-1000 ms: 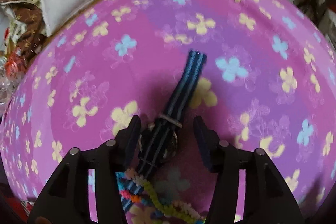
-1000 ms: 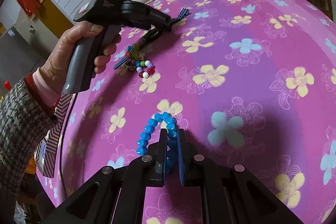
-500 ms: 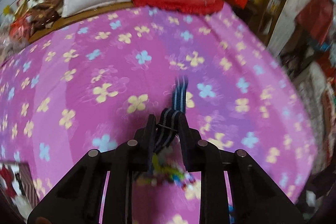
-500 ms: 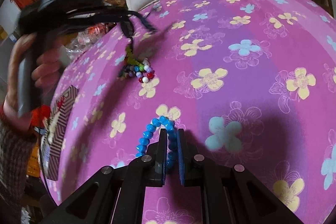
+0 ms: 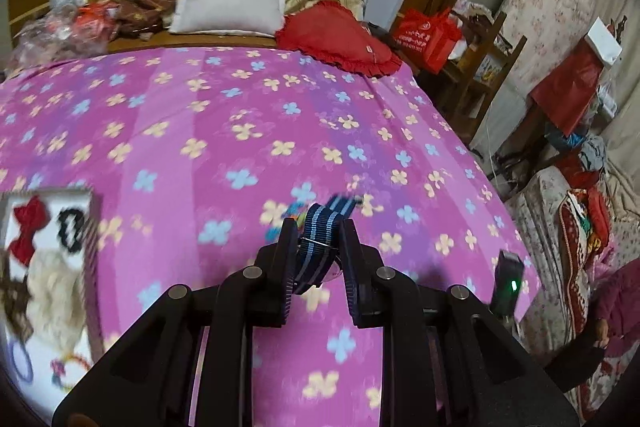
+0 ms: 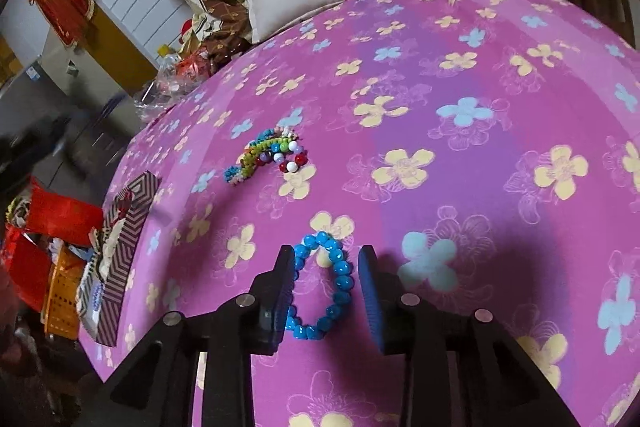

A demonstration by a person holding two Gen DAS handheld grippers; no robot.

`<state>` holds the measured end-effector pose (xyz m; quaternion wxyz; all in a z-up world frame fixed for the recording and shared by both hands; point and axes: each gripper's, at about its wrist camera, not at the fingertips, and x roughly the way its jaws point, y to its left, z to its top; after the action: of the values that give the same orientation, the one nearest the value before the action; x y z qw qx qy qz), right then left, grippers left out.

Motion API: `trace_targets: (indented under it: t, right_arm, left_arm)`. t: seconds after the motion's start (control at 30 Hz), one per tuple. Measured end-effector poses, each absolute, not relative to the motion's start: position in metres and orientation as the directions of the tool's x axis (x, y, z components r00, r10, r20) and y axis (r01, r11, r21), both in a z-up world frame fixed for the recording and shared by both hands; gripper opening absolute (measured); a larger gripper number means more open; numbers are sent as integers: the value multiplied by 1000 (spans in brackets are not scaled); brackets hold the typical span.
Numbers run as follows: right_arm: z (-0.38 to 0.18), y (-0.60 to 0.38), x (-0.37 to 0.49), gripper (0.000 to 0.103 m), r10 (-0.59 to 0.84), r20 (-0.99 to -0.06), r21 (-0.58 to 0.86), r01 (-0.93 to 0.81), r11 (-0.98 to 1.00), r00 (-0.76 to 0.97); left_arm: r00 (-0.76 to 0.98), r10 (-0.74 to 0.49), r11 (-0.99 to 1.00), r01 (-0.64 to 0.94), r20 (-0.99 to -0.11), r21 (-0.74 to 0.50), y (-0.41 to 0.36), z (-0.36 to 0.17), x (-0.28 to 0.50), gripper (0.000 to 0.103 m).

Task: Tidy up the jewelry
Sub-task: 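Lift the watch and blue bracelet and carry them toward the tray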

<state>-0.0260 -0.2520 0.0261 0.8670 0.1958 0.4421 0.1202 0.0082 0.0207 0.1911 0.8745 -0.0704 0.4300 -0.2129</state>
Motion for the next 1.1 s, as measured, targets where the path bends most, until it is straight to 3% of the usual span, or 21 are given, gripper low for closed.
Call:
trace_targets:
  t: [0.3, 0.4, 0.43, 0.77, 1.1]
  right_arm:
    - [14, -212, -33, 29, 206, -786, 209, -63, 976, 583]
    - [11, -198, -36, 8, 123, -786, 99, -73, 992, 606]
    - [11, -196, -38, 8, 110, -783, 83, -73, 994, 612]
    - [57, -215, -97, 8, 100, -694, 179, 36, 983, 713]
    - [70, -220, -124, 8, 133, -694, 251, 65, 966, 708]
  left_arm:
    - [543, -401, 916, 239, -738, -322, 51, 159, -54, 20]
    - [534, -411, 911, 218, -738, -350, 56, 148, -65, 20]
    - [535, -410, 911, 213, -738, -352, 58, 144, -69, 20]
    - [547, -395, 918, 215, -738, -332, 60, 130, -82, 20]
    - [582, -402, 915, 239, -707, -324, 62, 143, -101, 20]
